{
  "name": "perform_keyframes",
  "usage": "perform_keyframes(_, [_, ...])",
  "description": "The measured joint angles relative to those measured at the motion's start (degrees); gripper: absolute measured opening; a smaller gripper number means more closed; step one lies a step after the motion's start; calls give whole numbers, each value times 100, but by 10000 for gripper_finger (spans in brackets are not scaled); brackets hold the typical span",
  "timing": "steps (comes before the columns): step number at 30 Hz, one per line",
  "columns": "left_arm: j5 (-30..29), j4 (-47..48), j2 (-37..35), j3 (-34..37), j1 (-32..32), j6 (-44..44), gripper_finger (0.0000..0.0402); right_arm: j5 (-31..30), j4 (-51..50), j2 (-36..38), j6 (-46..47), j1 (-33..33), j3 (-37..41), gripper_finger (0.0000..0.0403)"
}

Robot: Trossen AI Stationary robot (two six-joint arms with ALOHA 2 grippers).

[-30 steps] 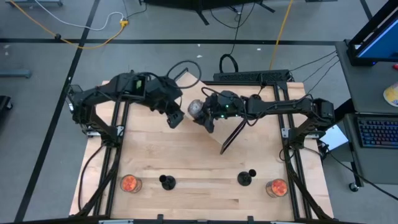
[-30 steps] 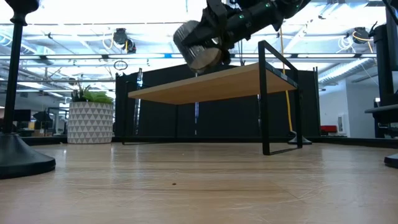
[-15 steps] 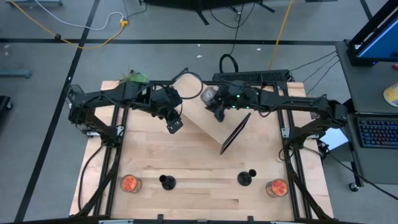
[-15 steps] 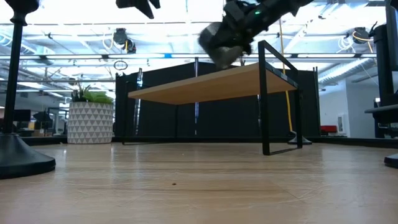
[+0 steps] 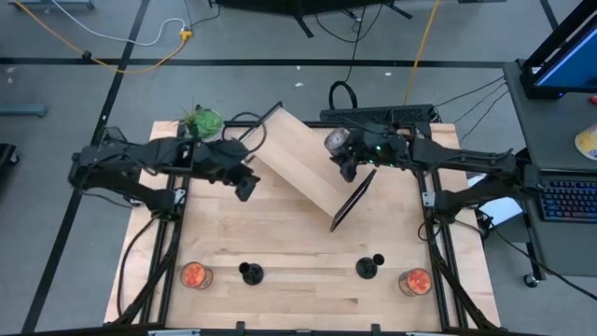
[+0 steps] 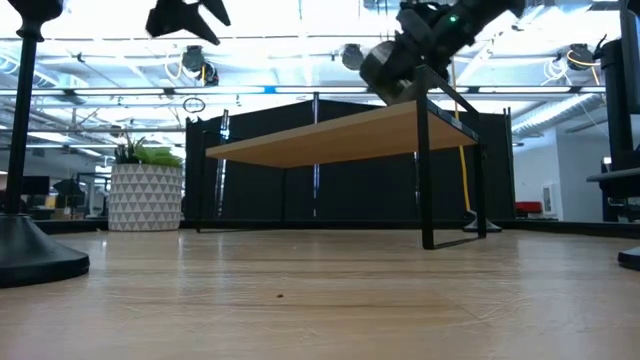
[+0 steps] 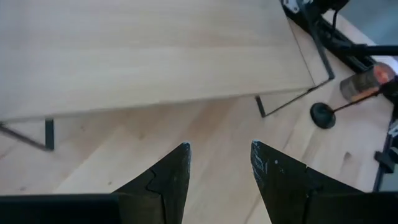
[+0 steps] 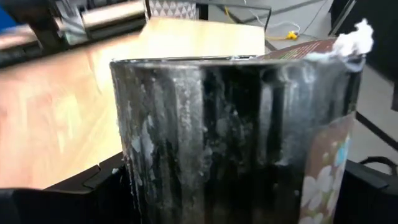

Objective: Pick & Place candle stick holders
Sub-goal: Put the brown scented candle on the shelf

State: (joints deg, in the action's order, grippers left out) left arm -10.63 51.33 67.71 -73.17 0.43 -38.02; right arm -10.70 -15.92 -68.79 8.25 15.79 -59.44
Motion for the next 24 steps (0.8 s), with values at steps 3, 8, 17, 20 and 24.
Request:
perform_keyframes(3, [-20,-568,-335,533,-61,-5,177,34,620,315,278,-11,546,351])
perform_keyframes(8, [-40,-1219,-798,1258,-53,-122,177,199,2188,682,755,-87,1522,353])
perform_keyframes(17, [-14,-1739,-1015,1886,-46,-621,177,602,3199,694,1269,-127,2345,354])
perform_keyframes(20, [9,-1800,-980,1887,-46,-626,177,602,3244,742,1167,-127,2343,354])
perform_keyframes(24, [7,-1848,-991,1885,-46,-630,177,605,2957,725,1094,-118,2341,358])
